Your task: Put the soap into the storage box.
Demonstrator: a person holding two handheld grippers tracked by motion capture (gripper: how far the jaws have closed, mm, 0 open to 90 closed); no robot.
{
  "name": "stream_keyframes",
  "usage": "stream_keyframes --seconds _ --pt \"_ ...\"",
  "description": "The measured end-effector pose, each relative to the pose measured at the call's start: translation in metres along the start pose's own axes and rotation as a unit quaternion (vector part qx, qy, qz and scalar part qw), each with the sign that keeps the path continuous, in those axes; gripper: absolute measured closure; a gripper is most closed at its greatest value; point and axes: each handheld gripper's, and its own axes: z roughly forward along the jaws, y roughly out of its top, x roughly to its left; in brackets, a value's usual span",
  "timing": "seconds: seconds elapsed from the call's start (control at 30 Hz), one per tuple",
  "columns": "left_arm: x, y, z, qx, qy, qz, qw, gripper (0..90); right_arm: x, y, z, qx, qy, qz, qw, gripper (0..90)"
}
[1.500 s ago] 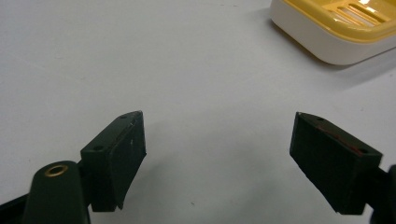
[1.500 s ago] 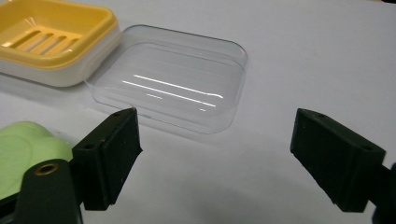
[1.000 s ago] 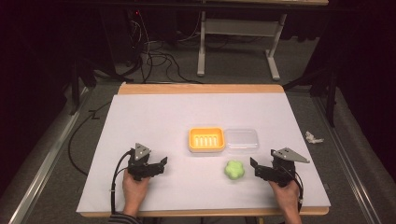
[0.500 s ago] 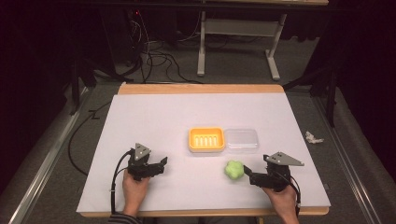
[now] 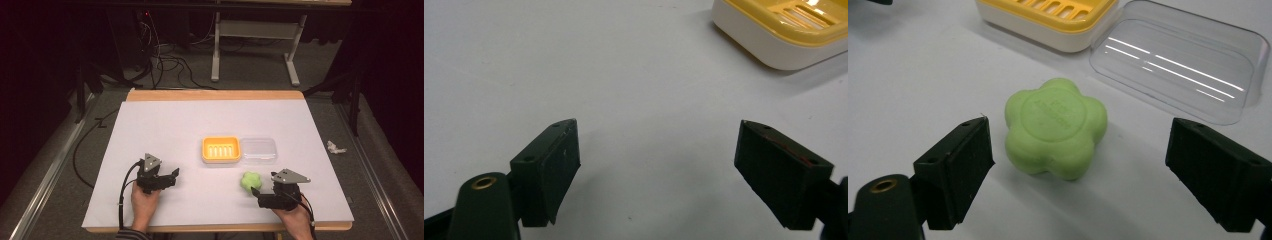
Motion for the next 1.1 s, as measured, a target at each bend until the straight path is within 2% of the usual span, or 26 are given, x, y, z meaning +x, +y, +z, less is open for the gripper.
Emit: stream_keyframes --seconds 0.37,0.5,1.1 --pt "0.000 0.000 0.000 0.000 0.000 -0.001 1.0000 19.0 0.008 0.000 0.011 0.025 -0.001 -0.015 0.9996 14.6" --pt "0.000 0.000 0.000 0.002 0.000 0.001 1.0000 19.0 0.012 0.001 0.015 0.025 -0.011 -0.024 0.9994 14.7" --pt "0.000 0.000 0.000 0.003 -0.001 0.000 1.0000 19.0 0.017 0.008 0.041 0.056 -0.008 -0.032 0.9979 14.6"
